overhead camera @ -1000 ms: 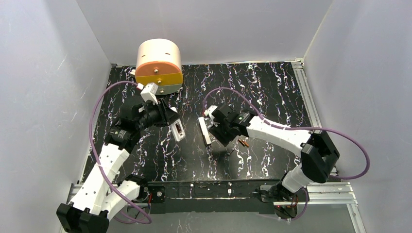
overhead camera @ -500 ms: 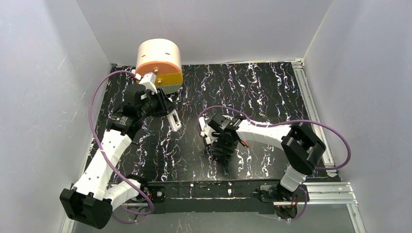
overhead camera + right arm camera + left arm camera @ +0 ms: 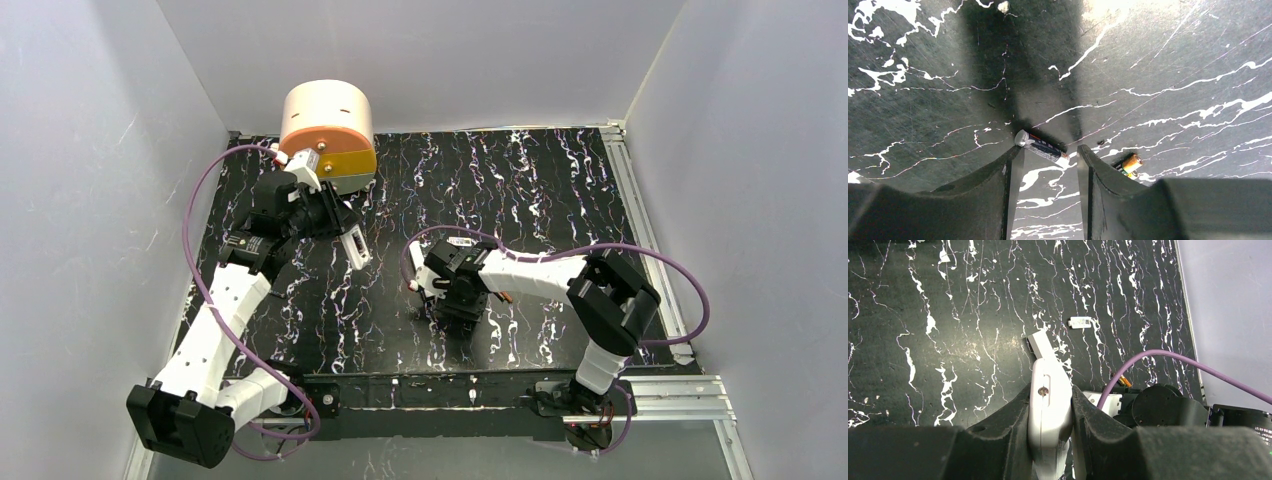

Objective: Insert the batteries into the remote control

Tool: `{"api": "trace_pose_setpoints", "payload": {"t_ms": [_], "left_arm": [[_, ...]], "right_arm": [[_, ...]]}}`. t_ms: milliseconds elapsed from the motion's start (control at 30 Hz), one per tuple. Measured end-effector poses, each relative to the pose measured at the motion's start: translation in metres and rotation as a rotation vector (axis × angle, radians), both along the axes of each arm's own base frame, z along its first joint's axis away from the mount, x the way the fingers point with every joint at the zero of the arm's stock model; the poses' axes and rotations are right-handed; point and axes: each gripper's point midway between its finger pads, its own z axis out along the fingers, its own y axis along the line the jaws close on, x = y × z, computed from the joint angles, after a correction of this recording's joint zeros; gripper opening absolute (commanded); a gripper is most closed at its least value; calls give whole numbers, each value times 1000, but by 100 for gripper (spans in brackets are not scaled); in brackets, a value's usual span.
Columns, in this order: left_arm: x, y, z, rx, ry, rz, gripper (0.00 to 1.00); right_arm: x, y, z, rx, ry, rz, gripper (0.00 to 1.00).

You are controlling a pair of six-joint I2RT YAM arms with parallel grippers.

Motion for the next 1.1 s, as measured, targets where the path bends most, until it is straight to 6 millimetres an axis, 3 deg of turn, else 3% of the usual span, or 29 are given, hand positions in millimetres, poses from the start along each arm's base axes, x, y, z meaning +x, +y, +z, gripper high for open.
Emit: {"api": "trace_pose_setpoints", "payload": {"t_ms": [367,533,733,1100], "left_arm": [[2,1,0,-13,1,-3,0],[2,1,0,-19,4,-9,0],[3,0,2,-23,0,-11,0],[4,0,1,-33,-2,-13,0]], "right_arm": [[-7,1,-2,14,37,10,26],[-9,2,-2,20,47,8,35],[-10,2,-3,25,48,0,32],[-18,-2,-3,24,92,-28,4]]}}
